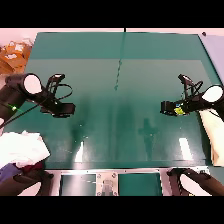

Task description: Fold the shirts.

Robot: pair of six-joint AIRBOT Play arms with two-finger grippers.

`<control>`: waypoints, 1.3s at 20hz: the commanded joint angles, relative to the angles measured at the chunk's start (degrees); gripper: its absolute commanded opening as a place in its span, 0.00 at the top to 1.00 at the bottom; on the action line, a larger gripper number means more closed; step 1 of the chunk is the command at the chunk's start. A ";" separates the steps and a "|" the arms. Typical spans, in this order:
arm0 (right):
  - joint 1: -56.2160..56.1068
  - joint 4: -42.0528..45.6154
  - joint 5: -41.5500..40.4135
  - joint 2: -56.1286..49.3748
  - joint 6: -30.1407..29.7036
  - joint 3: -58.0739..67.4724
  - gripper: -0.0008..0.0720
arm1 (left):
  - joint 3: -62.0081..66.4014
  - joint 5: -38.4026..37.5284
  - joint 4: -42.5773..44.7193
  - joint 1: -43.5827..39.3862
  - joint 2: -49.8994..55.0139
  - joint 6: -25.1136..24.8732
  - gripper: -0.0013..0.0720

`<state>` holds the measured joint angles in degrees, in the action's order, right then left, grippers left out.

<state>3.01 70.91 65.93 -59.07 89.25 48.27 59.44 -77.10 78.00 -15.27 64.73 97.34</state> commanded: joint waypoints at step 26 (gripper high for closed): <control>-0.07 0.02 0.02 0.04 0.02 -0.02 0.97 | -25.16 -2.73 40.85 11.06 -0.02 0.07 0.95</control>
<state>3.01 70.91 65.91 -59.07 89.27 48.27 30.65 -76.75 120.33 -5.30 64.71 101.03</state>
